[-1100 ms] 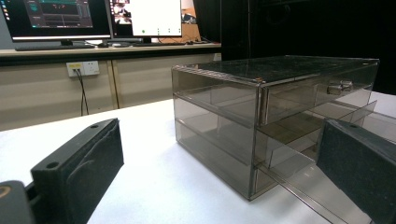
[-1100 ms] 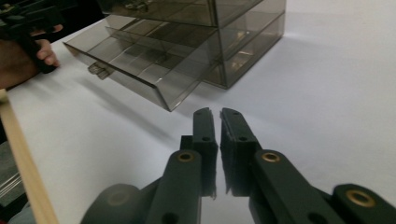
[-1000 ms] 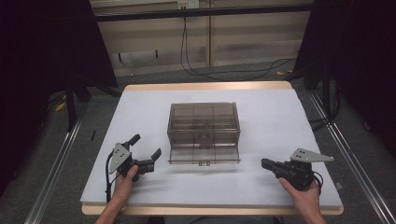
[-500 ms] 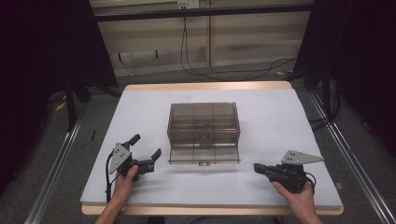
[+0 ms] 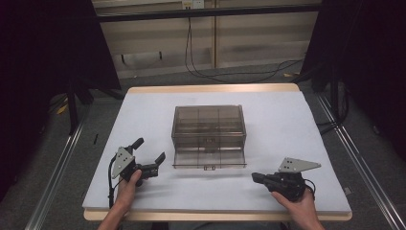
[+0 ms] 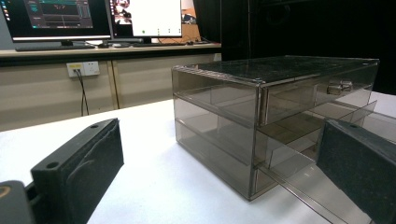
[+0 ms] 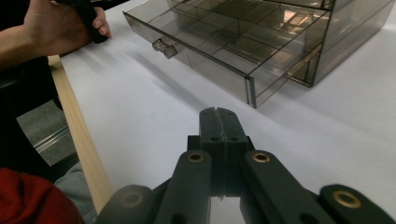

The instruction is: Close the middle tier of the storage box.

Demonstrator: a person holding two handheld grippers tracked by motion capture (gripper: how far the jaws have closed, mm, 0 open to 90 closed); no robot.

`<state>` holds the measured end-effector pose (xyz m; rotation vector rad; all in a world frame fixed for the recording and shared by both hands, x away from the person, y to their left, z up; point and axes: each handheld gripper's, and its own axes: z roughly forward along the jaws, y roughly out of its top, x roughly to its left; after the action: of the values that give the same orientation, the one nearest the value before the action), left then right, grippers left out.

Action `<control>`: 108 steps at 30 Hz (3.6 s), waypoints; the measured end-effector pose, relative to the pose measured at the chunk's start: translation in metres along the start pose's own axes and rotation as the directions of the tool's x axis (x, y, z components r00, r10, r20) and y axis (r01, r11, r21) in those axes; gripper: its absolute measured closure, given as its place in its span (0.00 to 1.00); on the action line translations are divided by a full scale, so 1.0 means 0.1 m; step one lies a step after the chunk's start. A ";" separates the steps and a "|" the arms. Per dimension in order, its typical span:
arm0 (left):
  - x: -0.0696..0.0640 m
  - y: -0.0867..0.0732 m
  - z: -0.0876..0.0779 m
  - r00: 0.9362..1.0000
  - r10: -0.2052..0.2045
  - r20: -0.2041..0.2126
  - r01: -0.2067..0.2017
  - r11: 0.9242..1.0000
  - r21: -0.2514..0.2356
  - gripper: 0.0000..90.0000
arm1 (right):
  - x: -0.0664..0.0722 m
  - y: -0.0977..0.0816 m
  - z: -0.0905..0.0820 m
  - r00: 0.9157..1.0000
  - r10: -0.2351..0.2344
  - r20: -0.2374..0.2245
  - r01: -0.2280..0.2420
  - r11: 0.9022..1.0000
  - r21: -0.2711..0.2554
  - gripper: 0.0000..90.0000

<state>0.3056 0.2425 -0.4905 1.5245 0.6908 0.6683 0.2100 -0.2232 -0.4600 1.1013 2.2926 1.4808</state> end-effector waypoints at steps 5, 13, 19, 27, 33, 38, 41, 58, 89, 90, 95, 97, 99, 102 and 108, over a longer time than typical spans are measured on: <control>0.00 0.00 0.00 1.000 -0.001 0.000 0.001 1.000 0.000 0.01 | 0.05 0.01 0.05 1.000 -0.009 -0.007 0.009 1.000 0.010 1.00; 0.00 0.00 0.00 1.000 -0.002 0.000 0.002 1.000 -0.001 0.01 | 0.13 0.04 0.13 0.999 -0.018 -0.034 0.019 1.000 0.023 1.00; 0.00 0.00 0.00 1.000 -0.003 -0.001 0.003 1.000 -0.001 0.01 | 0.20 0.08 0.23 0.998 -0.042 -0.055 0.044 0.998 0.034 1.00; 0.00 0.00 0.00 1.000 -0.002 -0.001 0.002 1.000 -0.001 0.01 | 0.26 0.13 0.36 0.995 -0.061 -0.082 0.065 0.996 0.055 1.00; 0.00 0.00 0.00 1.000 -0.003 -0.001 0.003 1.000 0.000 0.01 | 0.32 0.18 0.43 0.992 -0.074 -0.101 0.082 0.994 0.078 1.00; 0.00 0.00 0.00 1.000 -0.003 -0.001 0.003 1.000 0.000 0.01 | 0.35 0.21 0.49 0.991 -0.074 -0.111 0.084 0.993 0.085 1.00; 0.00 0.00 0.00 1.000 -0.004 -0.001 0.004 1.000 0.000 0.01 | 0.37 0.22 0.53 0.990 -0.081 -0.118 0.092 0.992 0.092 1.00; 0.00 0.00 0.00 1.000 -0.001 -0.002 0.001 1.000 0.003 0.01 | 0.42 0.36 0.74 0.987 -0.078 -0.138 0.097 0.986 0.138 1.00; 0.01 0.00 0.00 1.000 0.001 -0.002 -0.001 1.000 0.006 0.01 | 0.46 0.52 1.25 0.977 -0.108 -0.185 0.144 0.971 0.193 1.00; 0.01 0.00 0.00 1.000 0.002 -0.002 -0.002 1.000 0.007 0.01 | 0.47 0.51 1.25 0.976 -0.110 -0.190 0.147 0.971 0.191 1.00; 0.01 0.00 0.00 1.000 0.003 -0.002 -0.003 1.000 0.006 0.01 | 0.47 0.47 1.29 0.976 -0.101 -0.194 0.135 0.976 0.173 1.00; 0.01 0.00 0.00 1.000 0.003 -0.002 -0.003 1.000 0.006 0.01 | 0.47 0.45 1.31 0.975 -0.102 -0.195 0.136 0.976 0.169 1.00; 0.01 0.00 0.00 1.000 0.003 -0.002 -0.003 1.000 0.006 0.01 | 0.46 0.45 1.33 0.976 -0.096 -0.196 0.130 0.977 0.169 1.00; 0.01 0.00 0.00 1.000 0.003 -0.002 -0.003 1.000 0.006 0.01 | 0.47 0.45 1.33 0.976 -0.099 -0.195 0.133 0.976 0.170 1.00; 0.01 0.00 0.00 1.000 0.004 -0.002 -0.004 1.000 0.005 0.01 | 0.46 0.45 1.31 0.979 -0.097 -0.179 0.127 0.978 0.164 1.00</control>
<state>0.3062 0.2428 -0.4903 1.5308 0.6915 0.6712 0.2683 -0.0902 -0.4744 0.8988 2.5977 1.4033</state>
